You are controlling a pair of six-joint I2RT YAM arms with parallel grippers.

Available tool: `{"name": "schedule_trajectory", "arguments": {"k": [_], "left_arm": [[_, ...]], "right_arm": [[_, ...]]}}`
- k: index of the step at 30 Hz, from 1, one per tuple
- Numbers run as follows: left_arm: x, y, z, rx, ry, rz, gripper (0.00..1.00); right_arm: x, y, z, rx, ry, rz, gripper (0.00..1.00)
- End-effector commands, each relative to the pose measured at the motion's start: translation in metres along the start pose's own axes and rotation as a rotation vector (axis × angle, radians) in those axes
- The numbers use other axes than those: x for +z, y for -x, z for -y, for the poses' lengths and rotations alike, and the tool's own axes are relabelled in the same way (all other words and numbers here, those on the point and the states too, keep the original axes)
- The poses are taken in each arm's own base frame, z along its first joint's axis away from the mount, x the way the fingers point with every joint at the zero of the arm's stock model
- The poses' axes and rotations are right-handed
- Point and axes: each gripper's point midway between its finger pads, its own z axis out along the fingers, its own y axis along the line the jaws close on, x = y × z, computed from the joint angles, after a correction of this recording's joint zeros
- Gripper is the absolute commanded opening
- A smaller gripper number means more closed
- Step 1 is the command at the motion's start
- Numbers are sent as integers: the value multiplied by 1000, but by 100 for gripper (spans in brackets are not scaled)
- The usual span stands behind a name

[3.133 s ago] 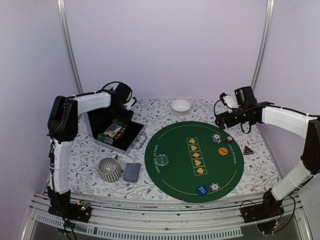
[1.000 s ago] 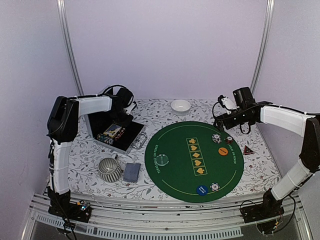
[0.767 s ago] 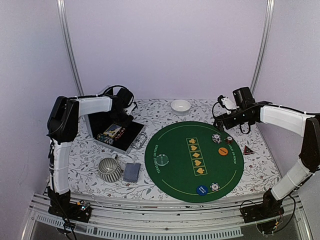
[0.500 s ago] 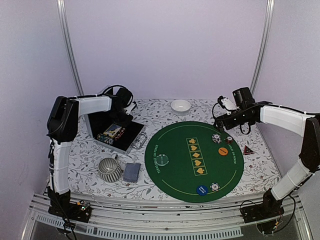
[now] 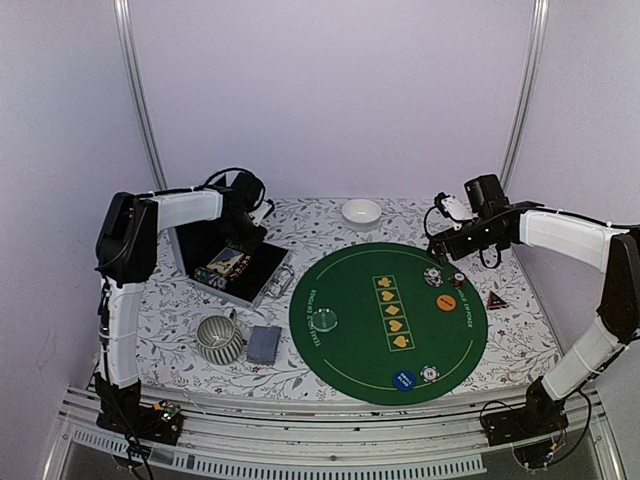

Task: Distribute texas hold em gaming equipment
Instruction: Pick up the pile of poker chips from the chip case.

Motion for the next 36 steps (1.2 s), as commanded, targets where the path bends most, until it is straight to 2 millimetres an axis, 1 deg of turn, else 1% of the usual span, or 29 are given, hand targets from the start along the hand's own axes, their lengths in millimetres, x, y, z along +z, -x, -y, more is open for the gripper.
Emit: {"name": "schedule_trajectory", "arguments": {"k": [1, 6, 9, 14, 18, 23, 31, 36], "left_arm": [[6, -12, 20, 17, -75, -23, 32], [4, -9, 8, 24, -15, -17, 31], [4, -8, 1, 25, 17, -16, 35], [9, -9, -8, 20, 33, -24, 36], [16, -17, -8, 2, 1, -52, 36], [17, -18, -9, 3, 4, -53, 40], [-7, 4, -14, 3, 20, 20, 48], [-23, 17, -12, 22, 23, 82, 53]], "right_arm": [[-1, 11, -4, -8, 18, 14, 99], [1, 8, -4, -7, 23, 5, 99], [1, 6, -5, -8, 26, 0, 99], [1, 5, -6, -7, 29, -7, 99], [1, 5, -6, -8, 29, -7, 99], [1, 6, -6, -9, 31, -7, 99], [4, 3, -8, -6, 43, -21, 99], [5, 3, -9, -3, 52, -28, 99]]}}
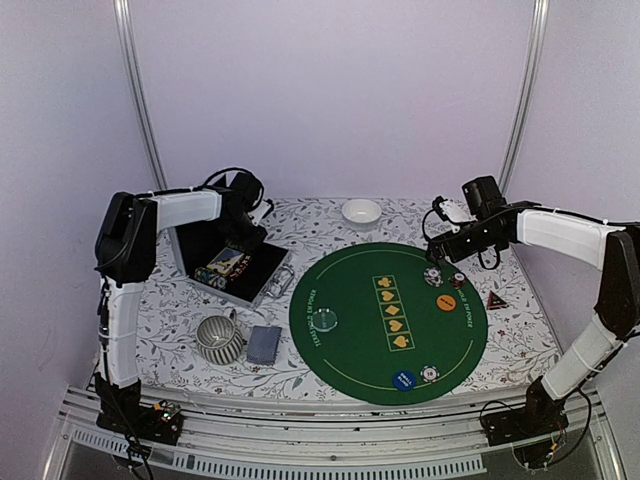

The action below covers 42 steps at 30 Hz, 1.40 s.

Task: Distribute texas hold em gaming equipment
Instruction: Pick up the pile of poker chips from the chip case.

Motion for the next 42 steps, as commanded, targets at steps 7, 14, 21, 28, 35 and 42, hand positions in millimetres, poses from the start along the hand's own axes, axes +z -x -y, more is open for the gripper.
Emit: {"name": "schedule_trajectory", "arguments": {"k": [7, 14, 21, 28, 35, 42], "left_arm": [[-36, 26, -1, 35, 22, 126, 59], [-23, 15, 14, 42, -47, 101, 44], [-2, 1, 11, 16, -63, 25, 43], [9, -6, 11, 16, -63, 1, 42], [18, -10, 7, 13, -51, -20, 38], [24, -17, -1, -7, -29, -42, 13]], "right_arm": [[0, 11, -5, -4, 31, 1, 99], [-1, 11, -6, -1, 31, 1, 99], [-2, 9, -5, -5, 27, -2, 99], [-1, 9, -5, -7, 28, -4, 99], [-2, 8, -5, -8, 28, -9, 99], [-5, 10, -5, -4, 26, -4, 99]]}}
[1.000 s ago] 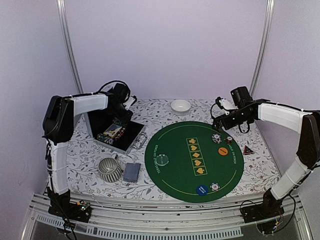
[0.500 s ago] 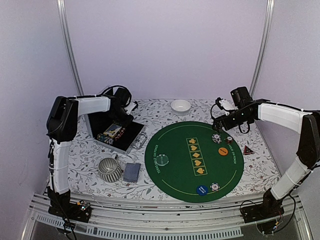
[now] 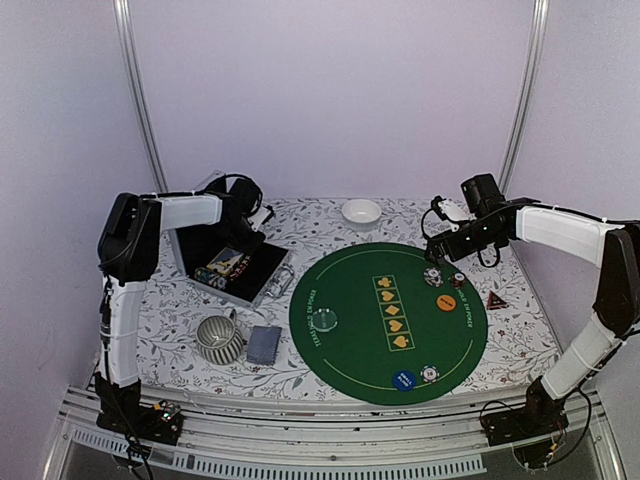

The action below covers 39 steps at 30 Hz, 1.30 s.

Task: Distribute texas hold em gaming equipment
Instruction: Pick up the pile of poker chips from the chip case, then pass from the left arm to the right

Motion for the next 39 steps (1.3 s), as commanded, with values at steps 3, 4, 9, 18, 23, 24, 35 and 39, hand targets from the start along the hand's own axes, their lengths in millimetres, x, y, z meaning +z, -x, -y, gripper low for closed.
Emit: {"name": "schedule_trajectory", "arguments": {"k": [3, 4, 9, 18, 23, 24, 35, 39], "left_arm": [[-5, 1, -7, -32, 2, -5, 0], [-13, 5, -6, -41, -10, 13, 0], [-71, 38, -4, -83, -61, 147, 0], [-228, 86, 47, -144, -425, 501, 0], [-283, 71, 97, -168, -761, 571, 0], [-293, 67, 107, -158, -817, 575, 0], [-341, 47, 144, -132, -992, 602, 0], [-341, 47, 148, -131, -1010, 593, 0]], "right_arm": [[-10, 12, -1, -7, 0, 28, 99], [-12, 14, -2, -7, 2, 35, 99], [-32, 35, -14, -49, 8, 125, 99], [-89, 101, -126, -435, -32, 481, 99], [-124, 137, -211, -640, 11, 802, 99], [-125, 143, -227, -669, 22, 835, 99], [-96, 178, -315, -837, -5, 920, 97], [-90, 181, -325, -845, 0, 928, 85]]}}
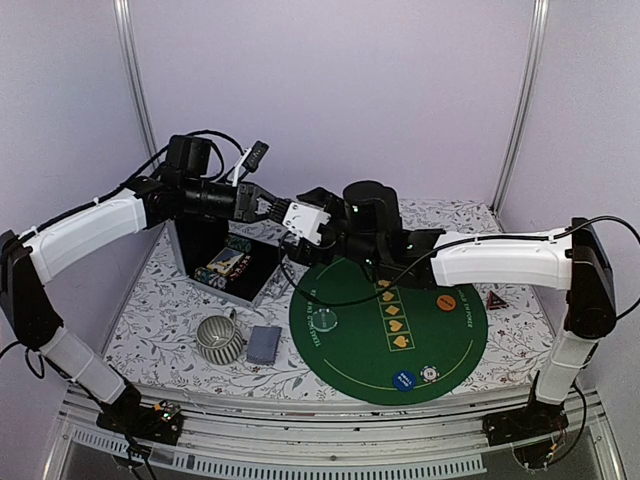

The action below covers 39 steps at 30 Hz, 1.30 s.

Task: Distribute texas hold em gaming equipment
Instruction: Pass from the left arm to the right

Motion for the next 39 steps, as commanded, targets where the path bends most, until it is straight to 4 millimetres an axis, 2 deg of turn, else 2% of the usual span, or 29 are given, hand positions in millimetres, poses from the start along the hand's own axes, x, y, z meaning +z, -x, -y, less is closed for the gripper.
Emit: {"name": "schedule_trajectory", "arguments": {"k": [1, 5, 8, 10, 14, 19, 26, 28, 31, 36, 37, 39], "left_arm": [[-4, 11, 19, 24, -64, 35, 0], [-1, 9, 17, 20, -62, 29, 0], [0, 9, 16, 19, -60, 27, 0], [0, 8, 16, 18, -60, 26, 0], [1, 7, 14, 18, -57, 22, 0], [2, 6, 10, 13, -43, 17, 0], [4, 4, 7, 14, -26, 12, 0], [4, 3, 6, 14, -21, 9, 0], [4, 2, 5, 17, -20, 6, 0], [4, 1, 7, 21, -31, 2, 0], [5, 1, 7, 22, -31, 1, 0], [5, -1, 7, 20, -37, -5, 0]], "right_arm": [[7, 22, 16, -18, -72, 58, 79], [12, 24, 14, -28, -81, 61, 74], [15, 23, 13, -45, -91, 55, 65], [16, 23, 11, -55, -92, 51, 64], [16, 23, 14, -61, -103, 45, 51], [16, 24, 15, -67, -109, 44, 55], [14, 28, 12, -73, -97, 54, 54], [14, 29, 11, -71, -88, 60, 45], [13, 29, 10, -68, -79, 61, 24], [12, 26, 12, -57, -85, 44, 11], [11, 26, 12, -55, -89, 40, 5], [10, 24, 14, -47, -97, 30, 3]]}}
